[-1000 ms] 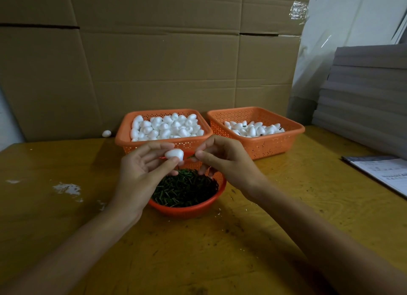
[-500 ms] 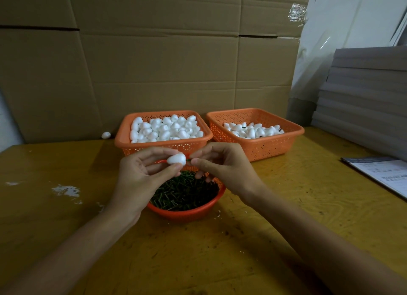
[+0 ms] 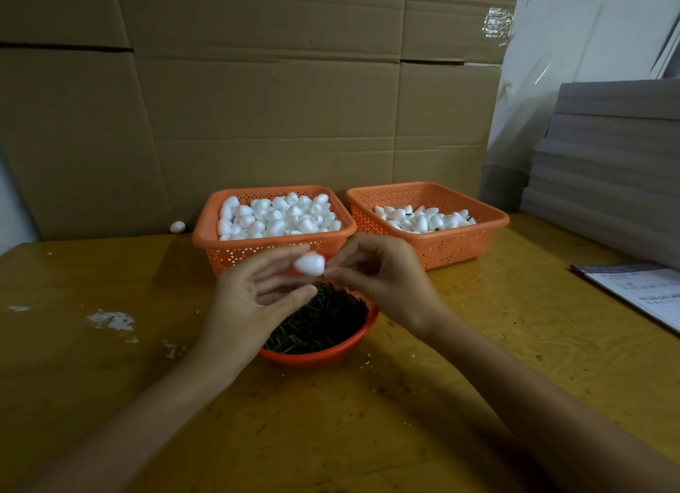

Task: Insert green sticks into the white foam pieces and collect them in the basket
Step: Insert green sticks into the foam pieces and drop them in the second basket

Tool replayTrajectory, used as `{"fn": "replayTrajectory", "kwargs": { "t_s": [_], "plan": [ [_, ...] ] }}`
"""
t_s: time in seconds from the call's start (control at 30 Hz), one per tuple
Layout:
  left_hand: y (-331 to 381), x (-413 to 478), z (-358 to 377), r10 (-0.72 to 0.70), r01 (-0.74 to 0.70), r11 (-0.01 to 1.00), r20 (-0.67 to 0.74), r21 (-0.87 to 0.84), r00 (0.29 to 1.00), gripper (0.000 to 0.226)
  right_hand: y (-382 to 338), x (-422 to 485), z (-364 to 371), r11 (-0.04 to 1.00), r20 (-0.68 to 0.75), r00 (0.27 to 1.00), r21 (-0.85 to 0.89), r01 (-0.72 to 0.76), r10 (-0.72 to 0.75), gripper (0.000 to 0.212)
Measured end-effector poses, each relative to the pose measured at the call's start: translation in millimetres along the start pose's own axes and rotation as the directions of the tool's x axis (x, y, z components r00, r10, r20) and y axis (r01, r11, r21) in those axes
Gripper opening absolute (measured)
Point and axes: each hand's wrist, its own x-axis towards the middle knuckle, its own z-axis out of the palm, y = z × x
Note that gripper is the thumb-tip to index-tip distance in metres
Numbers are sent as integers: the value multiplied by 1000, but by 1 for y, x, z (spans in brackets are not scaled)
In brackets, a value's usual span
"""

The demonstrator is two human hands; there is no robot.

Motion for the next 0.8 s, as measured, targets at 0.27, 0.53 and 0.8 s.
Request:
{"fn": "replayTrajectory", "kwargs": {
  "t_s": [0.27, 0.53, 0.8],
  "plan": [
    [0, -10, 14, 1, -6, 997, 60, 80, 998, 16, 57, 5, -66, 833, -632, 775, -433, -345, -7, 11],
    [1, -12, 15, 97, -108, 980, 70, 166, 993, 13, 79, 2, -69, 514, -471, 882, -760, -397, -16, 31],
    [-4, -11, 12, 113, -125, 972, 68, 199, 991, 13, -3, 4, -8, 829, 106, 977, -518, 212, -185, 32]
  ]
}}
